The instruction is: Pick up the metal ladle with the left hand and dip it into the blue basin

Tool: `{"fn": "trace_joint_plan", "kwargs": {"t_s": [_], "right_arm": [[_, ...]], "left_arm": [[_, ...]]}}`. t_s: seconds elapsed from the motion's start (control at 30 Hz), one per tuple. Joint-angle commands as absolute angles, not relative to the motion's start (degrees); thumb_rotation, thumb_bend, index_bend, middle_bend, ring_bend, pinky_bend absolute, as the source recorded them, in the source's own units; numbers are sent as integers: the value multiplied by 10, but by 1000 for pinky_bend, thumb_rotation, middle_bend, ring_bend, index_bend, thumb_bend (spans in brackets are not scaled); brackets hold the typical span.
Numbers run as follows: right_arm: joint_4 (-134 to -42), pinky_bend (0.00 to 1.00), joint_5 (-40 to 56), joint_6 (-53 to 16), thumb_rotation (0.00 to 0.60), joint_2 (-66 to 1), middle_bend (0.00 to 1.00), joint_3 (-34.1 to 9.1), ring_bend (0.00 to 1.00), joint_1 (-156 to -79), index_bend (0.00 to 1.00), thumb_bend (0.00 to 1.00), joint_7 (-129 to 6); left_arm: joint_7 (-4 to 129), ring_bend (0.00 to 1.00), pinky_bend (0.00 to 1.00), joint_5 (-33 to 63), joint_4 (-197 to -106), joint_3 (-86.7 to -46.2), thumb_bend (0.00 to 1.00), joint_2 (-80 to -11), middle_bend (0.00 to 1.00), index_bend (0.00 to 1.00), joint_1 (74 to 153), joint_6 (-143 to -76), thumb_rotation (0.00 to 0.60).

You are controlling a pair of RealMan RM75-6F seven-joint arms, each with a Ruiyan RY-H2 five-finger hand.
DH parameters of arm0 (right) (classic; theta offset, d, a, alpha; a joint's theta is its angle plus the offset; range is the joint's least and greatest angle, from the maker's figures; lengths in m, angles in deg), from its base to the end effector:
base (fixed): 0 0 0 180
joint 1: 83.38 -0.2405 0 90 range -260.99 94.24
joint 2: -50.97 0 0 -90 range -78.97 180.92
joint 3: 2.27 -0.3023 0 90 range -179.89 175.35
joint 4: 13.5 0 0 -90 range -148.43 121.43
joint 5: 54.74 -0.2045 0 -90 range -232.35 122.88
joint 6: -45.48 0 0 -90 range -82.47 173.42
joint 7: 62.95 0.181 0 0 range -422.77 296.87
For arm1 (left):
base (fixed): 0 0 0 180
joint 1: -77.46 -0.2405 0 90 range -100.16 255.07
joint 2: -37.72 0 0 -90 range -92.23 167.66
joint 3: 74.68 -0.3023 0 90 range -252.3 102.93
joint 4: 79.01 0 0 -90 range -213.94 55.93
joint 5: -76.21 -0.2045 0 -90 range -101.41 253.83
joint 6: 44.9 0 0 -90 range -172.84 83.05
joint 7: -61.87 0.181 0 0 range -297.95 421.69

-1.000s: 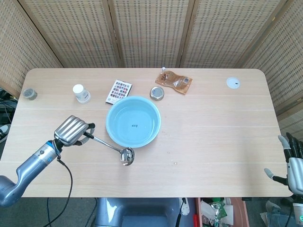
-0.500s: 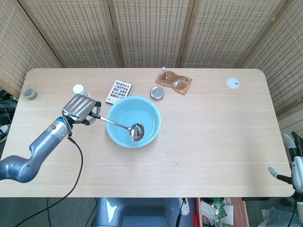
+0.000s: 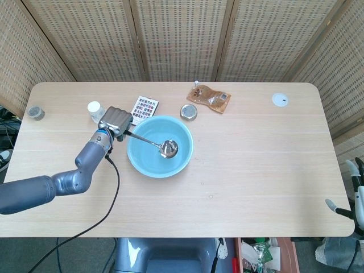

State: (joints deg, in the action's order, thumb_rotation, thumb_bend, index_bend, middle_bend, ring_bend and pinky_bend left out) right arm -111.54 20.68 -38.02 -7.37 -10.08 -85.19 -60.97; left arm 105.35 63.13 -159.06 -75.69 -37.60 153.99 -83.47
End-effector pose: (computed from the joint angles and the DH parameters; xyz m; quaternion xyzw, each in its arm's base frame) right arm -0.3688 -0.2153 0.2331 0.5081 -0.4329 0.3760 0.6427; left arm -0.1057 0.5265 0.0480 -0.7909 -0.3231 -0.1530 0.4966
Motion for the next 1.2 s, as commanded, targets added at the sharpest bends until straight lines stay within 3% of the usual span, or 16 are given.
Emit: {"fn": "trace_joint_plan", "kwargs": {"t_s": [0.03,0.63,0.87,1.2], "right_arm": [[-1115,0,206,-380,600,-73,0,-101,0,-852,0,0,-609],[-1116,0,207,-381,600,-73,0,-101,0,-852,0,0,-610],[-1115,0,206,-381,600,-71,0,-102,0,-851,0,0,-603],[-1112,0,206,-381,600,-67,0,-103,0,-849,0,0,-590]], "left_arm": [[1074,1000,1000,664,-1563,-778,621,-407,1000,1000,1562,-833,600],[1144,1000,1000,759,-1495,-811,625,-471,1000,1000,1611,-837,600],[1212,1000,1000,798,-1473,-830,661,-508,1000,1000,1637,-869,600],[1287,1000,1000,842,-1457,-825,685,-542,1000,1000,1654,-903,600]]}}
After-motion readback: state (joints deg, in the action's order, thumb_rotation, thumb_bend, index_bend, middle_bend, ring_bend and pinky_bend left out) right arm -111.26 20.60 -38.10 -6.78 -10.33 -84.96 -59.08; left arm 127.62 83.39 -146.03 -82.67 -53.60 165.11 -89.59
